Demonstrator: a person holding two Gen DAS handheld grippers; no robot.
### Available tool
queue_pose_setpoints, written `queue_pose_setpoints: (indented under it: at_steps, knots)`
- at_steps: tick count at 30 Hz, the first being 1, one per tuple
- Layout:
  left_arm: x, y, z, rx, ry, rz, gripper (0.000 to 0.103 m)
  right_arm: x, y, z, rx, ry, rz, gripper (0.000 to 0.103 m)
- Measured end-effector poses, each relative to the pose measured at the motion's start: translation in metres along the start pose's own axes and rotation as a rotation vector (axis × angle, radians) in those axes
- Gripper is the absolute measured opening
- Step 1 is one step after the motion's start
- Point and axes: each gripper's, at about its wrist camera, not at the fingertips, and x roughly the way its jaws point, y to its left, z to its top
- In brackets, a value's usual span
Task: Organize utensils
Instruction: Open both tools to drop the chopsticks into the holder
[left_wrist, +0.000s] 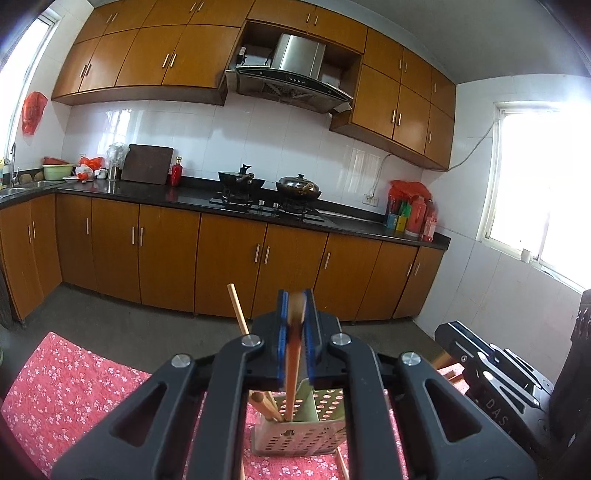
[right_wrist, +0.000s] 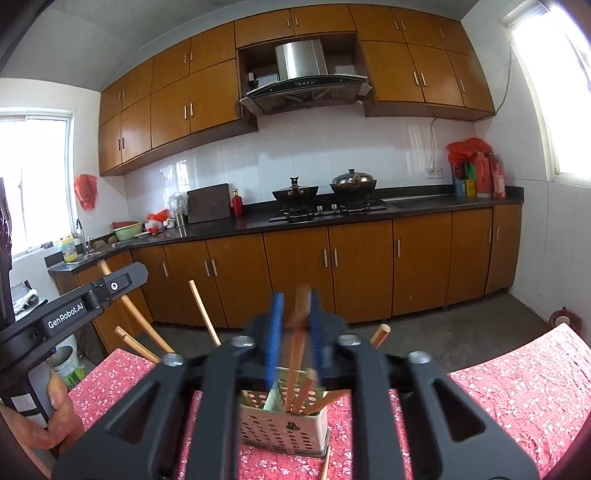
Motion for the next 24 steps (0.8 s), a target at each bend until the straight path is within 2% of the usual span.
queue_pose_setpoints:
  at_steps: [1,8,12,16,18,22,24]
  knots:
    - [-0.002,0.0,0.001,-0.002,-0.003,0.001,0.016,-0.005,-0.001,0.001,0.001,-0.01,-0.003,0.033]
    - [-0.042,0.009,0.005,0.001,-0.037,0.028,0.027,-0.05,-0.009,0.009,-0.001,-0.054,-0.033,0.034]
    - [-0.074,0.025,-0.014,0.012,-0.018,0.076,0.03,-0.072,-0.022,-0.007,0.011,-0.019,-0.068,0.039]
    - [-0.087,0.047,-0.053,0.02,0.074,0.129,0.033,-0.071,-0.035,-0.05,0.02,0.124,-0.103,0.04]
    - [-0.083,0.059,-0.082,0.023,0.16,0.148,0.033,-0.062,-0.039,-0.082,0.03,0.233,-0.109,0.04]
    - [-0.07,0.071,-0.133,0.027,0.314,0.164,0.033,-0.039,-0.035,-0.145,0.078,0.463,-0.048,0.039]
    - [-0.065,0.071,-0.153,0.03,0.373,0.153,0.033,-0.032,-0.028,-0.167,0.085,0.532,-0.022,0.038]
